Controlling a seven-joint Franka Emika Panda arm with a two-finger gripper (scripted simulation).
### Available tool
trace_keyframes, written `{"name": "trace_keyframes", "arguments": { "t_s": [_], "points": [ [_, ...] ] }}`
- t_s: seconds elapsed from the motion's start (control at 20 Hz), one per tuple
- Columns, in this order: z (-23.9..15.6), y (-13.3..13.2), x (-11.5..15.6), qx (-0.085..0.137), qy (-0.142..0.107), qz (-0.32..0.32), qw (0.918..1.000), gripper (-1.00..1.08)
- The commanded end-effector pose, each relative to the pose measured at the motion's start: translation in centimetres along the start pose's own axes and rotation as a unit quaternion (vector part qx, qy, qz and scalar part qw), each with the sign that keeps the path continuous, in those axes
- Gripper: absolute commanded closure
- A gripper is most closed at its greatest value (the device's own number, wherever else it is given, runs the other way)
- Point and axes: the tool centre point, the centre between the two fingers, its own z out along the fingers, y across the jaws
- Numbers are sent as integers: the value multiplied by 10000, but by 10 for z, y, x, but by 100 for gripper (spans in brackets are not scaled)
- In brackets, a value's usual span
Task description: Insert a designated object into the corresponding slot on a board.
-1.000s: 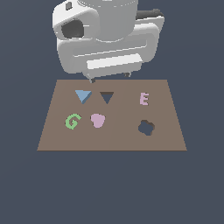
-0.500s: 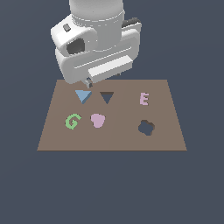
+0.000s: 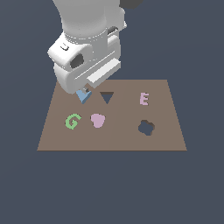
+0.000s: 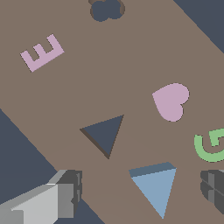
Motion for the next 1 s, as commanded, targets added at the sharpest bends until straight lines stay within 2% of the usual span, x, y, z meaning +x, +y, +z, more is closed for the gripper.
{"name": "trace_keyframes", "arguments": {
  "t_s": [0.0,0.3,0.95],
  "points": [
    [8,3,-8,11,-7,-418,9991,-92],
    [28,14,-24,35,-28,-1381,9904,-92],
    [58,38,-44,68,-66,-2812,9596,-92]
  ]
}}
